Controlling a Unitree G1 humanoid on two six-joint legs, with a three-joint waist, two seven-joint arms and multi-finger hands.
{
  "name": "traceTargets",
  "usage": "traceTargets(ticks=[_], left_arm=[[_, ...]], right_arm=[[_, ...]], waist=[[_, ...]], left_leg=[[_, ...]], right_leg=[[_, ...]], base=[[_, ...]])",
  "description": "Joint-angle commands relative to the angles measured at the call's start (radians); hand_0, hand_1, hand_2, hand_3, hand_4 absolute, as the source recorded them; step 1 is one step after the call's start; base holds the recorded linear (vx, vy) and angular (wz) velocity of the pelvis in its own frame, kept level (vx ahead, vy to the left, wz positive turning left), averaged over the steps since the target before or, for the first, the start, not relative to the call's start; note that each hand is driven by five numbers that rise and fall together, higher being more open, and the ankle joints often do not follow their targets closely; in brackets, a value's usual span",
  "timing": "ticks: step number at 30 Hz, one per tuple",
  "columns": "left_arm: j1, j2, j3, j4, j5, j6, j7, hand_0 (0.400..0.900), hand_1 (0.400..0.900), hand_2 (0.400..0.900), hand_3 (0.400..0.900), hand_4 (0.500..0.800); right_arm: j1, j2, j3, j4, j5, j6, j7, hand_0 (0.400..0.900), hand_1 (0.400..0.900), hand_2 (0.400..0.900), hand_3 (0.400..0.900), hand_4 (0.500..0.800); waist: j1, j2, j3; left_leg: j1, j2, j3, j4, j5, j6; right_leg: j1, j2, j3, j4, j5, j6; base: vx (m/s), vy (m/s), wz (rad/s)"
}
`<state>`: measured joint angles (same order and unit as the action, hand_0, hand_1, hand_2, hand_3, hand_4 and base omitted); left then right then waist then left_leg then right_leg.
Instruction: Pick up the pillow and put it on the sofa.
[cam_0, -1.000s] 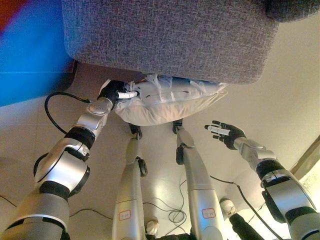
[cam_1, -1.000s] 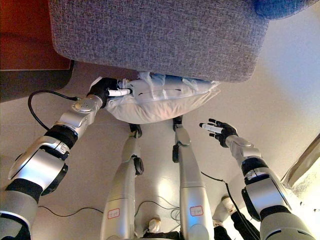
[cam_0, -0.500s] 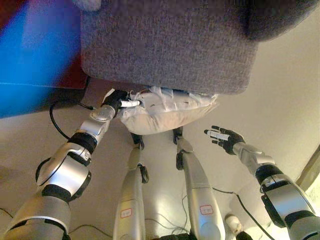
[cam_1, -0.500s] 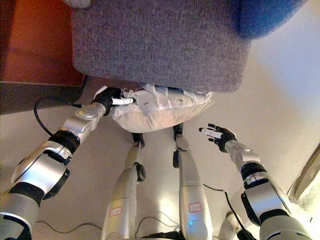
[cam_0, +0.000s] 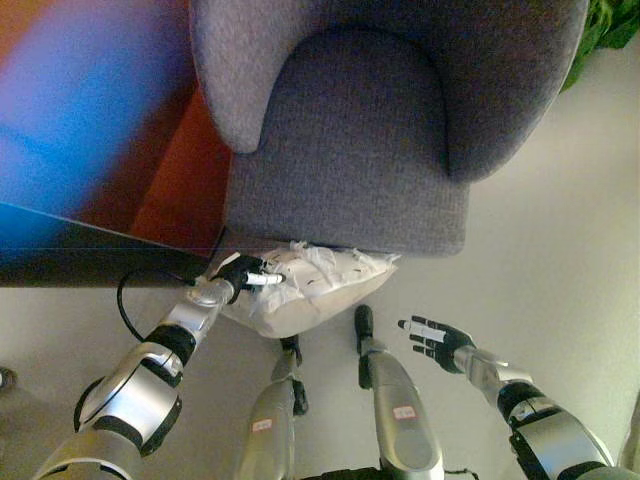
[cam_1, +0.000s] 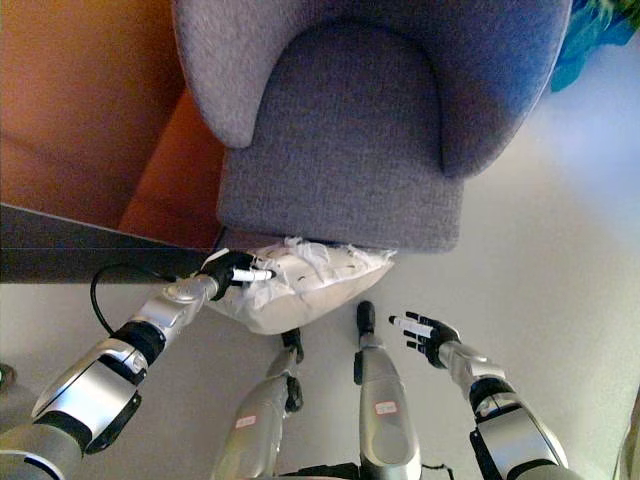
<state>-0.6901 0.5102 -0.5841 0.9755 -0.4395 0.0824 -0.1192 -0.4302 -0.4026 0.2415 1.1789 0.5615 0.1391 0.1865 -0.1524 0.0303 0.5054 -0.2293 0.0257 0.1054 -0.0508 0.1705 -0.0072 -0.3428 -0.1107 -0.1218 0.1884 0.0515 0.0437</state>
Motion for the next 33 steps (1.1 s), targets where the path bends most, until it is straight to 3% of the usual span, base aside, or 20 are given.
traceTargets(ticks=[1, 11, 16, 22, 27, 33], left_arm=[[-0.001, -0.027, 0.092, -0.076, 0.036, -0.108, -0.052, 0.4, 0.4, 0.4, 0.4, 0.5], [0.167, -0.047, 0.113, -0.113, 0.126, -0.128, -0.117, 0.4, 0.4, 0.4, 0.4, 0.5], [0.206, -0.019, 0.117, -0.142, 0.163, -0.152, -0.176, 0.4, 0.4, 0.4, 0.4, 0.5], [0.19, 0.067, 0.119, -0.231, 0.163, -0.142, -0.249, 0.4, 0.4, 0.4, 0.4, 0.5], [0.133, 0.185, 0.123, -0.309, 0.139, -0.128, -0.311, 0.4, 0.4, 0.4, 0.4, 0.5], [-0.048, 0.328, 0.131, -0.291, 0.07, -0.123, -0.386, 0.4, 0.4, 0.4, 0.4, 0.5]], right_arm=[[0.1, -0.017, -0.009, 0.043, -0.043, -0.021, 0.012, 0.9, 0.9, 0.9, 0.9, 0.8], [0.275, 0.021, -0.1, 0.088, -0.094, -0.005, 0.013, 0.9, 0.9, 0.9, 0.9, 0.8], [0.326, 0.031, -0.13, 0.111, -0.095, 0.008, 0.008, 0.9, 0.9, 0.9, 0.9, 0.8], [0.357, 0.024, -0.162, 0.132, -0.084, 0.018, 0.008, 0.9, 0.9, 0.9, 0.9, 0.8], [0.376, 0.012, -0.185, 0.146, -0.076, 0.016, 0.007, 0.9, 0.9, 0.9, 0.9, 0.8], [0.397, -0.012, -0.213, 0.174, -0.07, 0.013, 0.015, 0.9, 0.9, 0.9, 0.9, 0.8]], waist=[[0.023, -0.011, -0.108], [0.016, 0.03, -0.3], [0.015, 0.046, -0.37], [0.011, 0.065, -0.414], [0.008, 0.08, -0.44], [-0.006, 0.1, -0.469]], left_leg=[[0.047, -0.051, 0.071, 0.11, -0.156, -0.058], [0.244, -0.068, 0.069, 0.021, -0.179, -0.035], [0.304, -0.074, 0.066, 0.01, -0.197, -0.027], [0.361, -0.079, 0.064, -0.004, -0.211, -0.023], [0.389, -0.079, 0.066, -0.018, -0.212, -0.025], [0.404, -0.076, 0.081, -0.023, -0.211, -0.03]], right_leg=[[0.09, 0.01, 0.017, -0.103, 0.013, 0.072], [0.275, 0.017, 0.025, -0.179, 0.01, 0.082], [0.336, 0.021, 0.029, -0.193, -0.002, 0.079], [0.396, 0.026, 0.031, -0.214, -0.008, 0.078], [0.422, 0.027, 0.029, -0.228, -0.005, 0.082], [0.439, 0.029, 0.024, -0.244, 0.003, 0.089]], base=[[0.16, 0.024, -0.05], [0.21, 0.013, -0.04], [0.16, -0.003, 0.02], [0.08, 0.002, 0.04], [0.05, -0.009, 0.04], [0.05, -0.018, 0.02]])
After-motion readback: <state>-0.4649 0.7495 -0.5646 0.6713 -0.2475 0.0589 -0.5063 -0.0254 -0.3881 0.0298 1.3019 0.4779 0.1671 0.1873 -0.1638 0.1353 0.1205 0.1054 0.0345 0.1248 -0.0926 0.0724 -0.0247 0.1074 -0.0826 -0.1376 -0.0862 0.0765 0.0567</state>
